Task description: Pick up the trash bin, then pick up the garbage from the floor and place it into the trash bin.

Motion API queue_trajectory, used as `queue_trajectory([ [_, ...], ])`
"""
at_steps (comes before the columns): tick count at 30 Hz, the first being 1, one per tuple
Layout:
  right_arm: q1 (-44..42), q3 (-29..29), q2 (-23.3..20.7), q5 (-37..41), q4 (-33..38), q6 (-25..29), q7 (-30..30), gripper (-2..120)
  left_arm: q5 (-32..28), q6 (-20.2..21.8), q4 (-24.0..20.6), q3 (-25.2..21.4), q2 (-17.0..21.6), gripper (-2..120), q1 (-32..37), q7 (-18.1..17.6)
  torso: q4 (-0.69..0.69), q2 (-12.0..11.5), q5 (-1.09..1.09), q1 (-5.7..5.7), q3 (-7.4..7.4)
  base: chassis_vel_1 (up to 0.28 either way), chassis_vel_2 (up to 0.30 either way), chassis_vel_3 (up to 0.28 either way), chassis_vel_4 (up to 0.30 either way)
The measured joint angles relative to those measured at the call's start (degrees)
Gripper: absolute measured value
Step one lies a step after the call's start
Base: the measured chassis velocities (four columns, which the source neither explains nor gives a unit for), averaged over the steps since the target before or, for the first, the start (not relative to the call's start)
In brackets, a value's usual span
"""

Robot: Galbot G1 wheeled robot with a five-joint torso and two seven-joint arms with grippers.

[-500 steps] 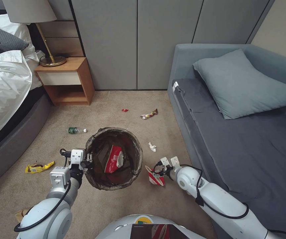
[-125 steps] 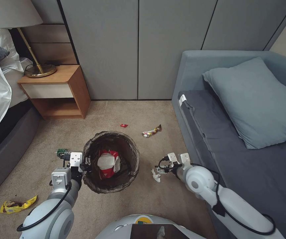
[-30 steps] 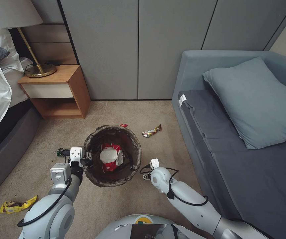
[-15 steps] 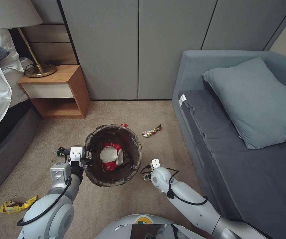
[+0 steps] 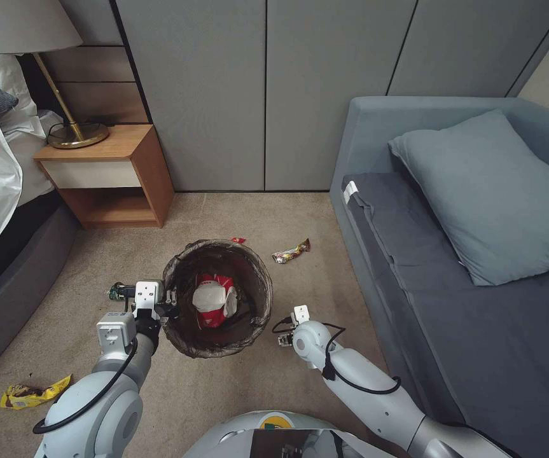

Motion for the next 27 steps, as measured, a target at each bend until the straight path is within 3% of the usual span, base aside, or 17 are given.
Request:
queue_trajectory([
  [27, -0.6, 0.9, 0.6, -2.3, -2.3, 0.0, -1.0, 100, 0.5, -0.1, 0.0, 0.3, -0.5, 2, 0.1, 0.0, 0.00, 0.0, 0.00, 0.00, 0.00, 0.000, 0.000, 0.000, 0.000],
])
